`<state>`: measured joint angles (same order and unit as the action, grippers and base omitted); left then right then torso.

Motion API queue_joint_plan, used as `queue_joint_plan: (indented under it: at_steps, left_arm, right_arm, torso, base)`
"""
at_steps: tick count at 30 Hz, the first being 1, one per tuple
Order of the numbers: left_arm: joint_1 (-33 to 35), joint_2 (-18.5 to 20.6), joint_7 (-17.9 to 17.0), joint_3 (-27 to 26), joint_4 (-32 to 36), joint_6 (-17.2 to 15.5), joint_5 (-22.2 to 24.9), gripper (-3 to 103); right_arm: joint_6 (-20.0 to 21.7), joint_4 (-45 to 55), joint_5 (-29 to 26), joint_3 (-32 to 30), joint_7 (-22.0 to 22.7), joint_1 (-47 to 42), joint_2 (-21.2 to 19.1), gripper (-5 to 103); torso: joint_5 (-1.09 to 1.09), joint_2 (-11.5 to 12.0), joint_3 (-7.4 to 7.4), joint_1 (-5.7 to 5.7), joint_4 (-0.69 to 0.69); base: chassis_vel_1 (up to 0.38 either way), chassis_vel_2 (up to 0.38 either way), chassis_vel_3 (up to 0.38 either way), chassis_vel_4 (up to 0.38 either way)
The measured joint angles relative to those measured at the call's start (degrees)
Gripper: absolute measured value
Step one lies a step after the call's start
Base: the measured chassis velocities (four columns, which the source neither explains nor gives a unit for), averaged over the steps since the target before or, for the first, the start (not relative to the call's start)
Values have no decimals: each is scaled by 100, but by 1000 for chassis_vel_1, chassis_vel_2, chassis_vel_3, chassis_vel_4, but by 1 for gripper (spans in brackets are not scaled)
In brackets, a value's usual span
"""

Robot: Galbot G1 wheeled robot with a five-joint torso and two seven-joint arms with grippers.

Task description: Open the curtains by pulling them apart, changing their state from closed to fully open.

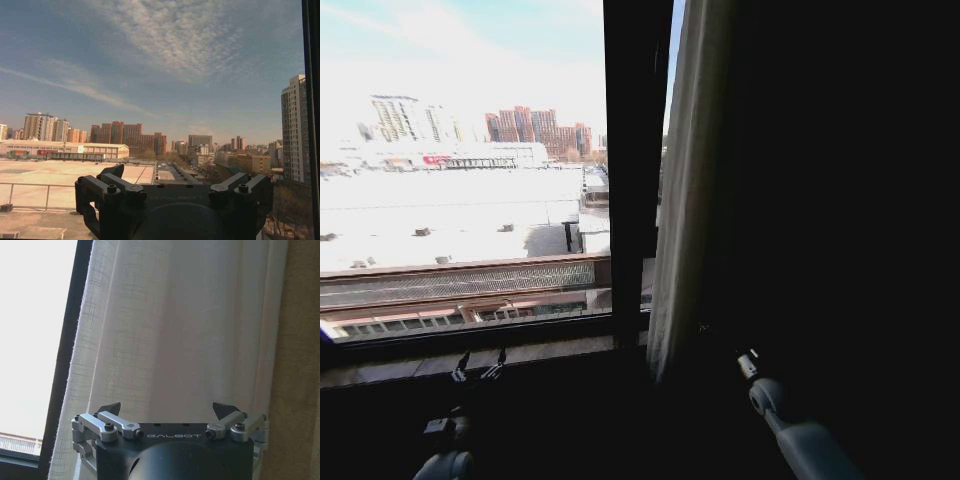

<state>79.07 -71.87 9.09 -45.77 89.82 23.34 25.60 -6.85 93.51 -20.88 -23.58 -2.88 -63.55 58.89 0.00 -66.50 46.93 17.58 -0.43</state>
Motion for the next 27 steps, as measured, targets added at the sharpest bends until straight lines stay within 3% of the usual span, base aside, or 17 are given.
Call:
queue_joint_plan:
  at_steps: [14, 27]
  left_arm:
    - [0, 0, 0, 0, 0, 0, 0, 100]
    - [0, 0, 0, 0, 0, 0, 0, 100]
  right_arm:
    - [0, -1, 0, -1, -1, 1, -1, 100]
    - [-1, -2, -1, -1, -2, 1, -1, 100]
  torso:
    - [0, 0, 0, 0, 0]
    - [2, 0, 0, 0, 0]
  base:
    - [48, 19, -57, -18]
    - [278, 184, -286, -186]
